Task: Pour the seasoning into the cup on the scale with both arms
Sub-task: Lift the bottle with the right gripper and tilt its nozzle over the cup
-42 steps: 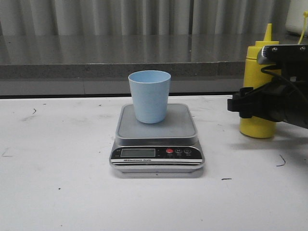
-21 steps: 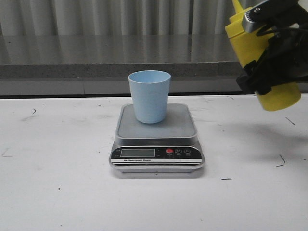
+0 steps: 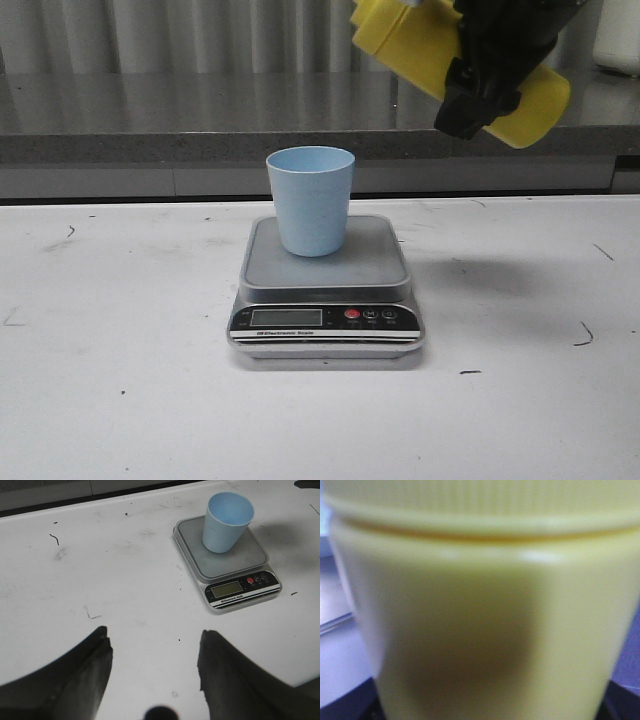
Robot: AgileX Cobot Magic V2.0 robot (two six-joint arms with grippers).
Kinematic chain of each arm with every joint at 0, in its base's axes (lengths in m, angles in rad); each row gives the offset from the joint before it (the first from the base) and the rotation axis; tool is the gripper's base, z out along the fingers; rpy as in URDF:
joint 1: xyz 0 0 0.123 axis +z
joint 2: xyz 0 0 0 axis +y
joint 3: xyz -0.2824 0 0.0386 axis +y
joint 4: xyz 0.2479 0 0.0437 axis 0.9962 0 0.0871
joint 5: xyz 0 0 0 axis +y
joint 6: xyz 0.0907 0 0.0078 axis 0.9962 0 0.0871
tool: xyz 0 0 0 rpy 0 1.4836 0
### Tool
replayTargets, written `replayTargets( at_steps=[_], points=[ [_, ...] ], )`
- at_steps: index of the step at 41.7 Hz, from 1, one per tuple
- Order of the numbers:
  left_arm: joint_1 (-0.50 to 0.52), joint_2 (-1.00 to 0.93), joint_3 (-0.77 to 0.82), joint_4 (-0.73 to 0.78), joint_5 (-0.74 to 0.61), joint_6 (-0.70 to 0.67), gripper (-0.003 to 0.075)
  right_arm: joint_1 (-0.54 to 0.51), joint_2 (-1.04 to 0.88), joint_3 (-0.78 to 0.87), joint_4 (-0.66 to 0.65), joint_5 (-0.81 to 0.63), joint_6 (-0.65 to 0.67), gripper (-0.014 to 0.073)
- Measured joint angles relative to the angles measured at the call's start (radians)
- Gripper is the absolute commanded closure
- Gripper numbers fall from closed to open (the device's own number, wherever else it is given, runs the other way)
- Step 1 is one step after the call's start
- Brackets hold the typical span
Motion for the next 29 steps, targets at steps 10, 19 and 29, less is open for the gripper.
replayTargets(
  at_steps=[10, 19, 29],
  points=[
    [0.0, 0.0, 0.0, 0.0, 0.0, 0.0, 0.0334, 0.112, 0.077, -0.097, -0.559, 0.219, 0.27, 0.03],
    [0.0, 0.0, 0.0, 0.0, 0.0, 0.0, 0.0334, 0.154, 0.119, -0.099, -0.894, 0.236, 0.333, 0.03],
    [0.0, 0.0, 0.0, 0.0, 0.0, 0.0, 0.0334, 0.158, 0.133, -0.1, -1.116, 0.209, 0.331, 0.0303]
  ],
)
